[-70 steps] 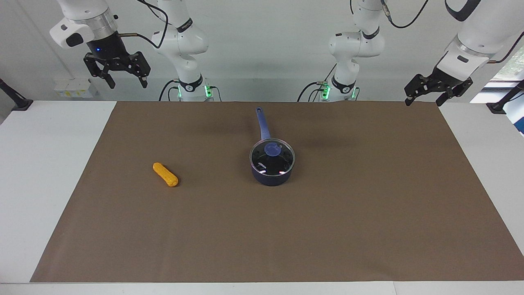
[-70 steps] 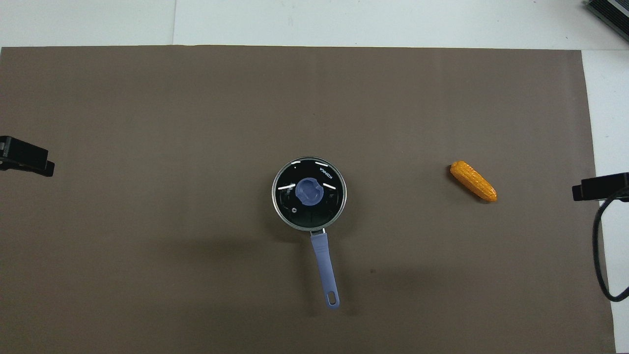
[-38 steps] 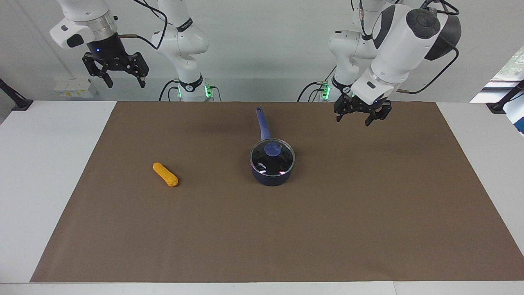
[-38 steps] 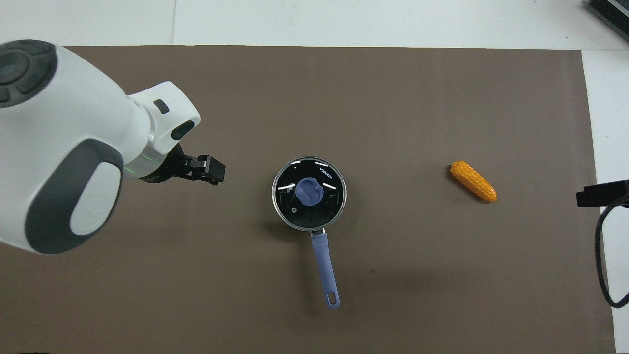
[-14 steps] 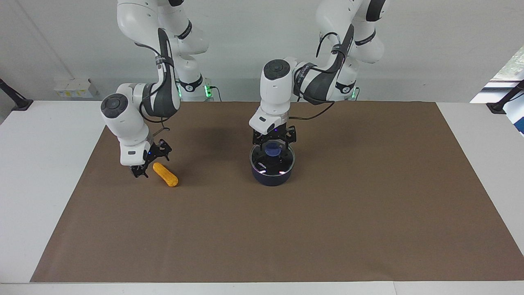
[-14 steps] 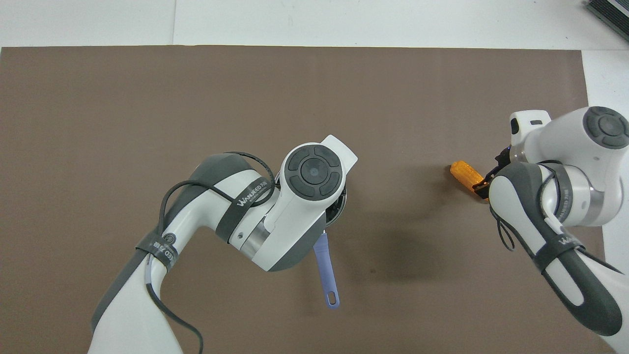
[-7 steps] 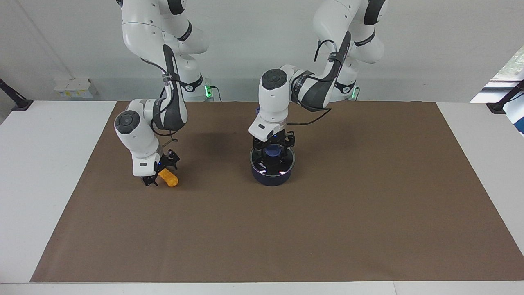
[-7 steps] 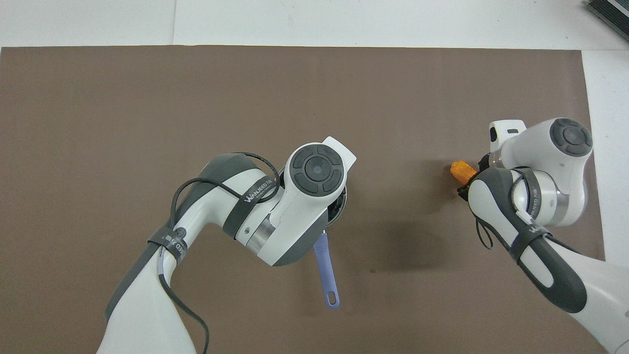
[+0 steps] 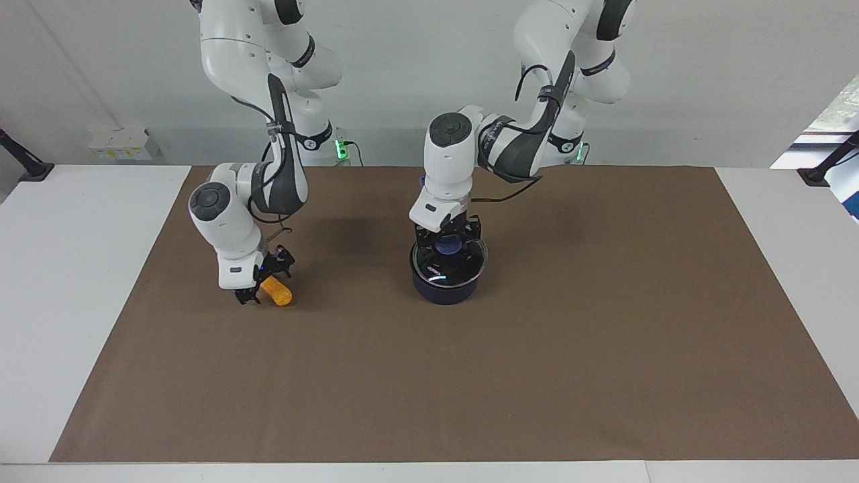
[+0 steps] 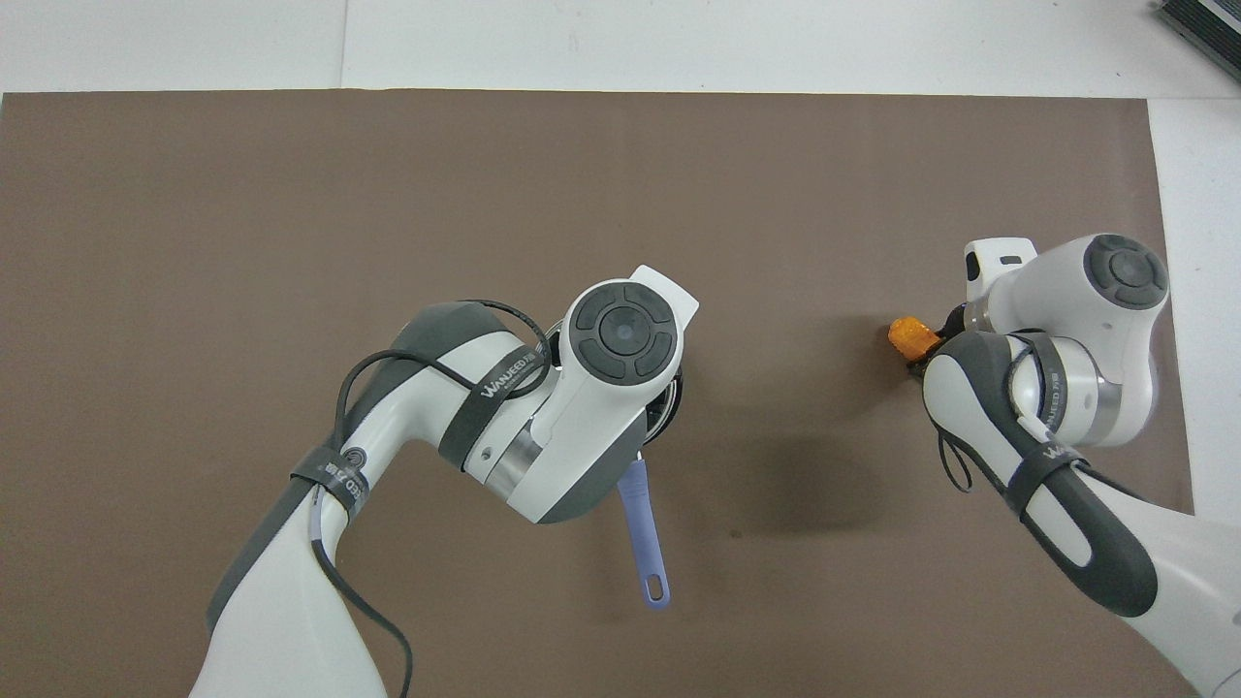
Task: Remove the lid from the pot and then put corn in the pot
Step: 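Grasp the lid knob with the left gripper while the right gripper grasps the corn, then lift the lid off with the left gripper while the right gripper carries corn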
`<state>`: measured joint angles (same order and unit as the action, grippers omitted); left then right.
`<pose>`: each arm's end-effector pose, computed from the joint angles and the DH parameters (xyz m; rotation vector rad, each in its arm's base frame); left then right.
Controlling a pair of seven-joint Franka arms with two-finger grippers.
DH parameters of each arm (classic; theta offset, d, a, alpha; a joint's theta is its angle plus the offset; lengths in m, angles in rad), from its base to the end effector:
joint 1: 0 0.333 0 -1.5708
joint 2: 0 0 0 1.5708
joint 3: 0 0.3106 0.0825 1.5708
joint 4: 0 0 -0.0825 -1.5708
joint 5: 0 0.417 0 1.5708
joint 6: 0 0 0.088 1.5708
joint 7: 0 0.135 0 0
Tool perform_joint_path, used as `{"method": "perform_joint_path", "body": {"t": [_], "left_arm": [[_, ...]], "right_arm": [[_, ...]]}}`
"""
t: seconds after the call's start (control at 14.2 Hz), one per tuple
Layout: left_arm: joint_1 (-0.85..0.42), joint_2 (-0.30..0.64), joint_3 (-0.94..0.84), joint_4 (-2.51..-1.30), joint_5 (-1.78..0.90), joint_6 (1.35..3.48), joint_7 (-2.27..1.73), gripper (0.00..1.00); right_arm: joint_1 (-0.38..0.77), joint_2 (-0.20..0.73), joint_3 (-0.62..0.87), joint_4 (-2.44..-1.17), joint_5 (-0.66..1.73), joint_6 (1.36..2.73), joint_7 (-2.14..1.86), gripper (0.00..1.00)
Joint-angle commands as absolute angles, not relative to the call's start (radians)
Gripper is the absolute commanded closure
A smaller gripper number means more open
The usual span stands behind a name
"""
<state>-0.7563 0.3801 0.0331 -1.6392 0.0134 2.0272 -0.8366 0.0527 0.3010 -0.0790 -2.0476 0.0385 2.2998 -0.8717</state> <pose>0.5186 -0.4588 0.3502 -3.1255 -0.1644 -0.0358 0.6071 -0.0145 0.2328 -2.8566 -1.2450 0.0637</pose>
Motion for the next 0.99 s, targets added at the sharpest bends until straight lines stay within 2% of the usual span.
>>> {"method": "perform_joint_path", "body": {"t": [0.0,0.28,0.49,0.92], "left_arm": [[-0.753,0.347,0.046,-1.62,0.005,1.993,-0.847,1.0],[-0.7,0.313,0.055,-1.617,0.005,1.997,-0.816,1.0],[-0.635,0.272,0.054,-1.64,0.003,1.988,-0.773,1.0],[-0.502,0.256,0.054,-1.69,-0.002,1.988,-0.665,1.0]], "right_arm": [[0.052,0.287,-0.078,-2.059,0.058,2.304,-0.829,1.0],[0.045,0.261,-0.078,-2.033,0.06,2.28,-0.778,1.0],[0.052,0.204,-0.077,-1.965,0.06,2.176,-0.625,1.0],[0.118,0.109,-0.067,-1.804,0.051,1.924,-0.3,1.0]]}}
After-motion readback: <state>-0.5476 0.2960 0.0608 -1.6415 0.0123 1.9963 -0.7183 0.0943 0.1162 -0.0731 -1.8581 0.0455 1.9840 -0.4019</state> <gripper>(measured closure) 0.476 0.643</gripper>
